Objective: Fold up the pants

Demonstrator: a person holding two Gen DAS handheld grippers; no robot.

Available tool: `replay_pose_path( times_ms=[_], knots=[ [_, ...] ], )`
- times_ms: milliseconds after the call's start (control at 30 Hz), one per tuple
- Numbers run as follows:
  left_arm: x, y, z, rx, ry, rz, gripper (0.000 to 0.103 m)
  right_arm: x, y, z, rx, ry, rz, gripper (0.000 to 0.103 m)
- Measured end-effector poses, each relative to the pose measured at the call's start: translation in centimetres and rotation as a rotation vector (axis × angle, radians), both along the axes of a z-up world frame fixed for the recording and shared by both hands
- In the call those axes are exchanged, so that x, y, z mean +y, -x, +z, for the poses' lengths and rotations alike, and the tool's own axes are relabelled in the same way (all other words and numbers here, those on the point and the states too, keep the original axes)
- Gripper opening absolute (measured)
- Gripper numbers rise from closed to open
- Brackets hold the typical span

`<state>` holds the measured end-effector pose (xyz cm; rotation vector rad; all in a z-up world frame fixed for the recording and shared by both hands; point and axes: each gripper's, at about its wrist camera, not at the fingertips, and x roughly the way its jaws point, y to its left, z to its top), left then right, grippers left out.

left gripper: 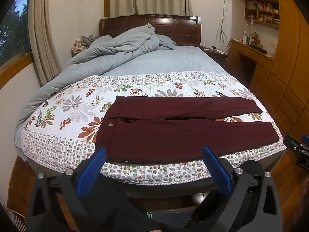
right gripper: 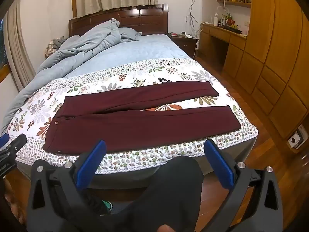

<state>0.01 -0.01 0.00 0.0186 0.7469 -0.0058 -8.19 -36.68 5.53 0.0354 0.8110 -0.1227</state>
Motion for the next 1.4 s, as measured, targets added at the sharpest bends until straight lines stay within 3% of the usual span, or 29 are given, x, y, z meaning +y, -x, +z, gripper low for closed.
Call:
replay_pose_path(
  times_ms=[1400],
  knots=[
    [-0.1,0.1,0.0,0.000,0.019,-0.001,0.099,-0.3,0.2,0.5,-0.014,0.024,-0.011,0.101]
  ],
)
